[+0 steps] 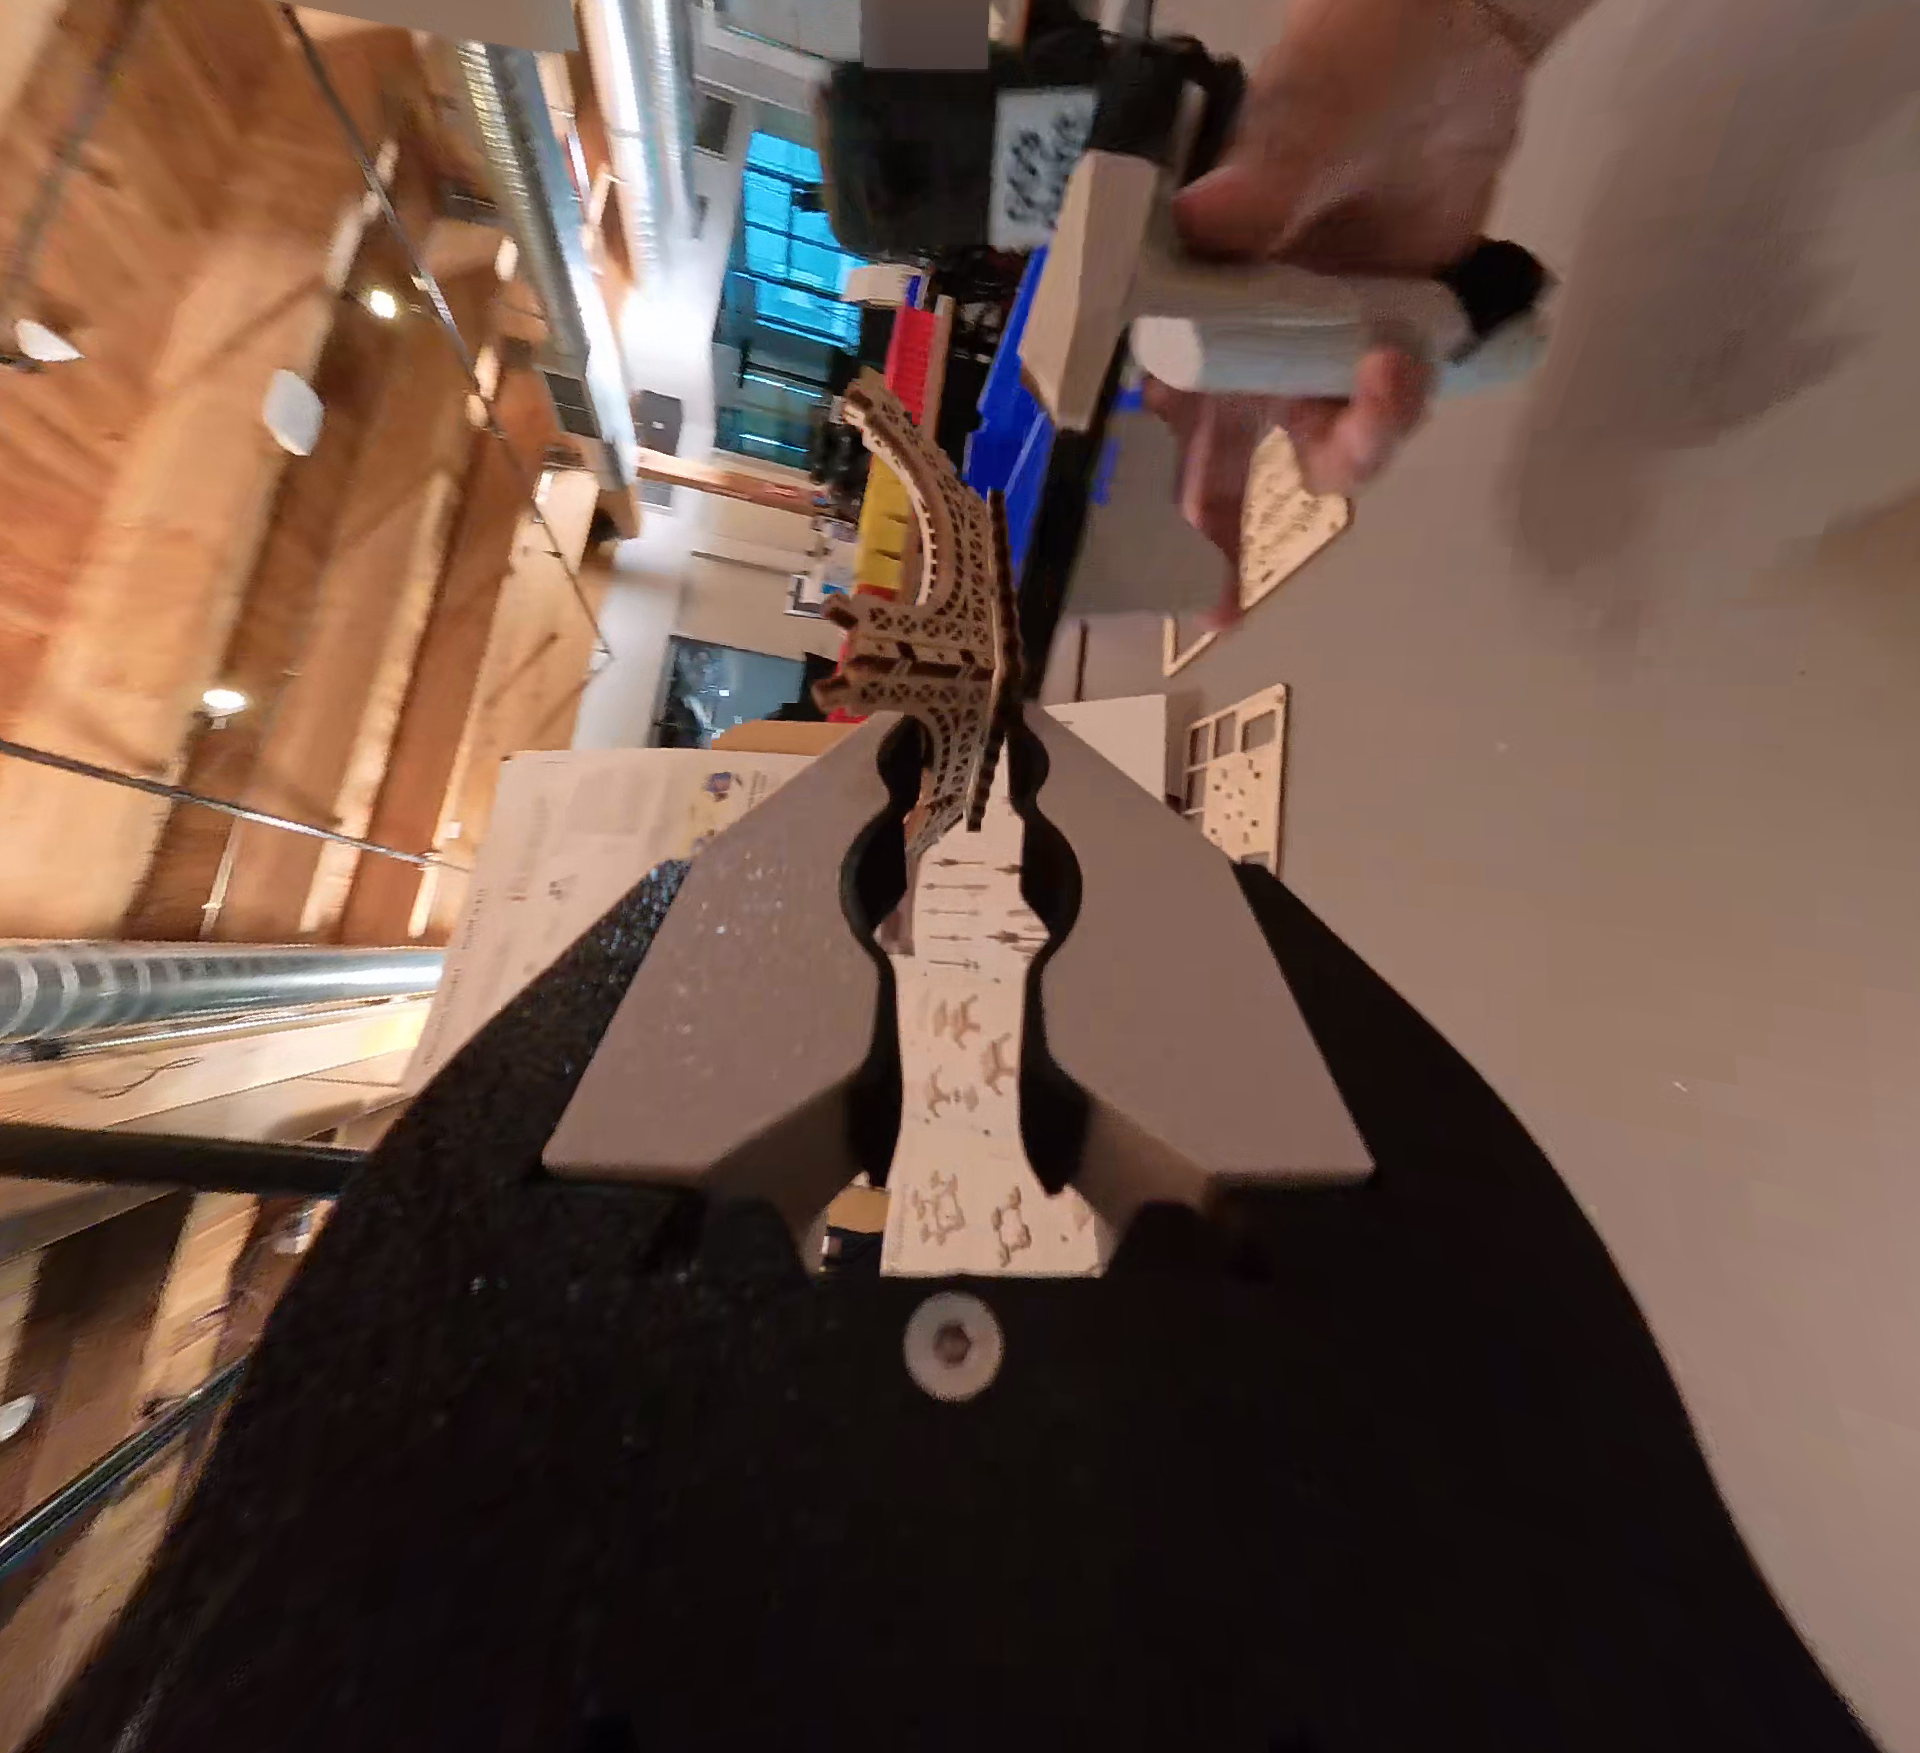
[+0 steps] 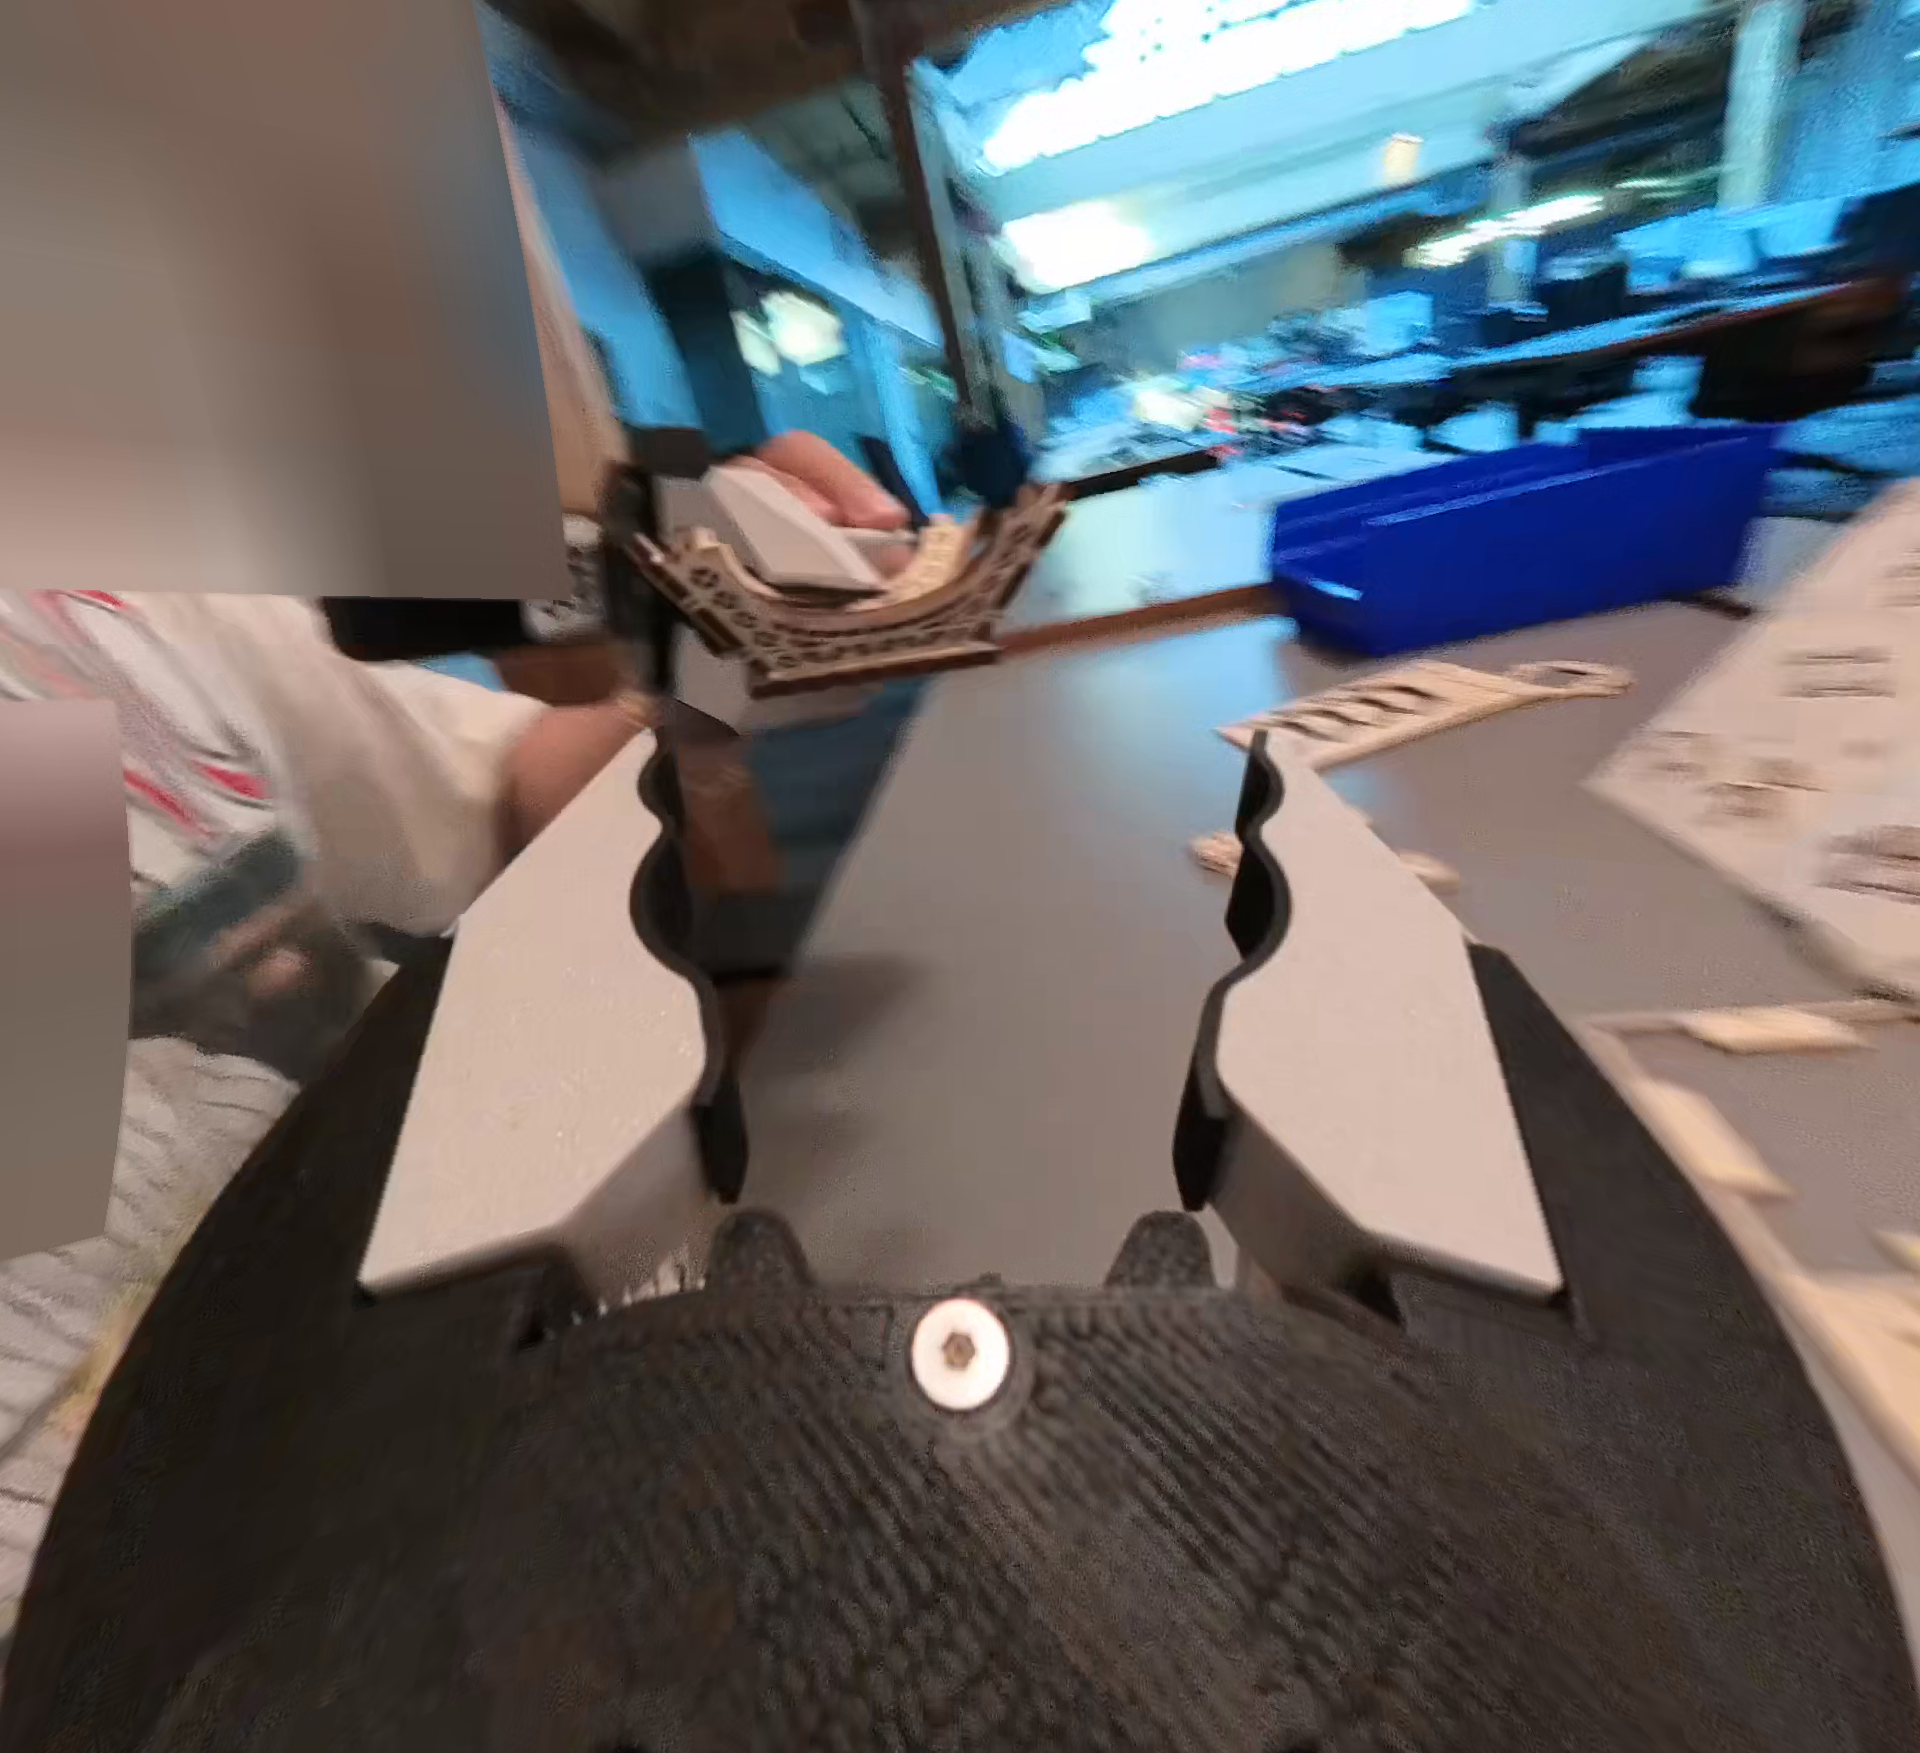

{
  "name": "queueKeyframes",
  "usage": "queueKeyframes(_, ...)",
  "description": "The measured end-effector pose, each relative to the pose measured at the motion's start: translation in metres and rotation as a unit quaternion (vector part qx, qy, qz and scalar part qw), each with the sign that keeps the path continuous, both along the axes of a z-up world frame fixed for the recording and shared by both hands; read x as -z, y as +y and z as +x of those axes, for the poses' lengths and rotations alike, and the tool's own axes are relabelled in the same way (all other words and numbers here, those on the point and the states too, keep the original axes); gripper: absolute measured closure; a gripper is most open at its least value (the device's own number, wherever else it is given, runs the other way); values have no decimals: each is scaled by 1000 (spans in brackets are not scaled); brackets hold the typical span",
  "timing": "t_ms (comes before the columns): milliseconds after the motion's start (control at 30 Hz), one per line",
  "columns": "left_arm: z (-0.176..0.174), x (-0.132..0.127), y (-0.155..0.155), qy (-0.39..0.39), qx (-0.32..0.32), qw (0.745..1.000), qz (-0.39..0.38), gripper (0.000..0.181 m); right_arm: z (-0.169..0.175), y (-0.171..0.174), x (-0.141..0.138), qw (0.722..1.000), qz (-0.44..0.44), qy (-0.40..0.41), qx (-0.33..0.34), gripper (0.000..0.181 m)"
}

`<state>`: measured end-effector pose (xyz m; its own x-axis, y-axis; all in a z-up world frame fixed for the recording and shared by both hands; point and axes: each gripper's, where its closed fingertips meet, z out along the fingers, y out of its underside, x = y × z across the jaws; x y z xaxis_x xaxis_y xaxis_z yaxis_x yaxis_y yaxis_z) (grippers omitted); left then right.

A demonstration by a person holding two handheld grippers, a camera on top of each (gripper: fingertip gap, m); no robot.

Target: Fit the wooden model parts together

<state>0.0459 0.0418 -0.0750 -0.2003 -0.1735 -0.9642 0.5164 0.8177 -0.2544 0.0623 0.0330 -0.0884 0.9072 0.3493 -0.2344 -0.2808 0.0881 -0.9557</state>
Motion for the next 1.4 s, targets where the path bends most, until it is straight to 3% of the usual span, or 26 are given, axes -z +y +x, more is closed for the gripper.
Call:
queueKeyframes(100, 7, -7, -5, -46, -7, 999, -9, 169, -26, 15, -3, 997, 40, 24, -58, 79)
queueKeyframes(167, 9, -10, -10, -53, -3, 998, -29, 169, -24, 19, -14, 996, 81, 32, -36, 83)
queueKeyframes(267, 12, -16, -16, -65, -3, 995, -79, 169, -12, 11, -28, 986, 158, 56, -4, 108)
queueKeyframes(433, 15, -21, -27, -100, -1, 989, -112, 169, -1, -8, -38, 971, 229, 56, 35, 123)
queueKeyframes(500, 17, -19, -32, -108, 1, 988, -109, 169, -5, -8, -39, 972, 228, 47, 32, 117)
queueKeyframes(667, 15, -26, -41, -128, 15, 986, -105, 169, -11, -24, -48, 957, 269, 106, -39, 131)
queueKeyframes(1200, 23, -29, -56, -79, 34, 982, -166, 170, 5, -41, -53, 925, 329, 189, 0, 133)
queueKeyframes(1333, 27, -26, -62, -83, 24, 984, -157, 169, 13, -48, -56, 915, 344, 212, 10, 115)
queueKeyframes(1400, 27, -24, -65, -86, 24, 985, -150, 170, 15, -50, -58, 914, 341, 220, 7, 115)
